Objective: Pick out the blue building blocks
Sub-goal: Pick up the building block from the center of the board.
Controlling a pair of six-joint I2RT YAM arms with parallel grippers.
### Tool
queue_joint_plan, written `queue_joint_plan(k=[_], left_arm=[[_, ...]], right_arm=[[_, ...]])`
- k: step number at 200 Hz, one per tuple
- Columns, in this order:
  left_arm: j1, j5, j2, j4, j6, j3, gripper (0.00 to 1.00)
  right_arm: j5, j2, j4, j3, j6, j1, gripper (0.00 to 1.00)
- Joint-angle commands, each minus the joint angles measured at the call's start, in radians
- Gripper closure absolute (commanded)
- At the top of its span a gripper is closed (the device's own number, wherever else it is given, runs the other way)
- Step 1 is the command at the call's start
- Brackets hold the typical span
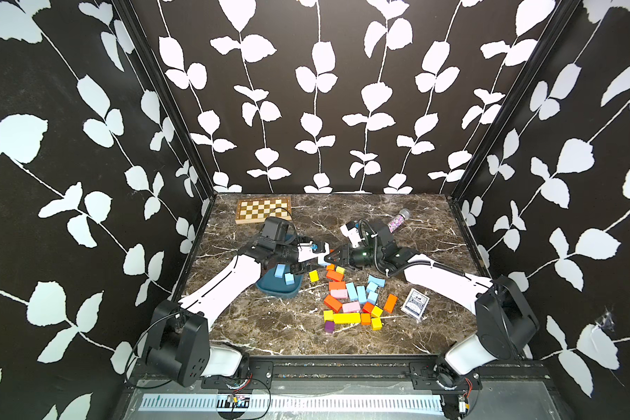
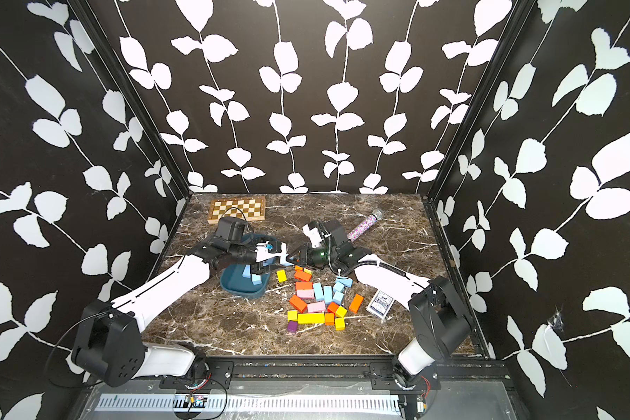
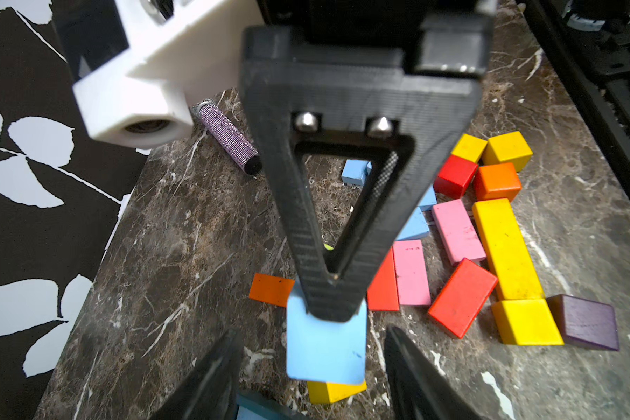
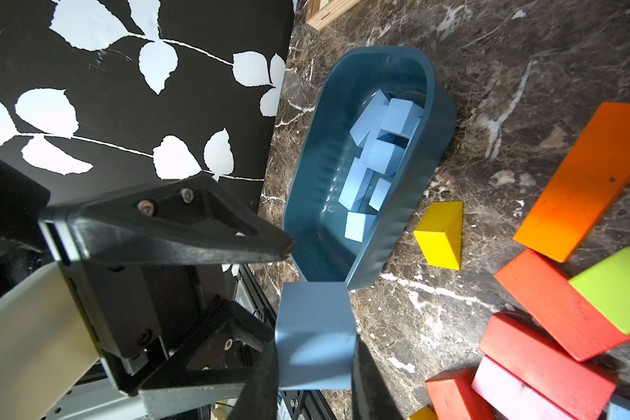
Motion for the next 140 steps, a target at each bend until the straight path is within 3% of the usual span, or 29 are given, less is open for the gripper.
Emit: queue_joint_plan(k=[1, 28, 87, 128, 140], left_arm=[[-0.005, 0.024, -0.003, -0.028, 0.016, 0.029, 0.39], [-0.008, 0.026, 0.008, -0.031, 0.027, 0.038, 0.44], [-0.017, 0.016, 0.022, -0.058, 0.083, 0.055, 0.46], [-0.018, 0.037, 0.019, -0.057, 0.086, 0.056, 0.72], [-0.019, 0.026, 0.013, -0.047, 0.074, 0.051, 0.77]], right_arm=[[-0.031, -0.015, 0.046, 0.017, 0.009, -0.001, 0.89], [-0.044, -0.018, 0.052, 0.012, 0.010, 0.000, 0.89], [-0.059, -0.016, 0.076, 0.019, 0.013, 0.000, 0.88], [-0.065, -0.019, 0.083, 0.021, 0.018, 0.000, 0.87], [-0.052, -0.026, 0.074, 0.022, 0.015, 0.000, 0.79]])
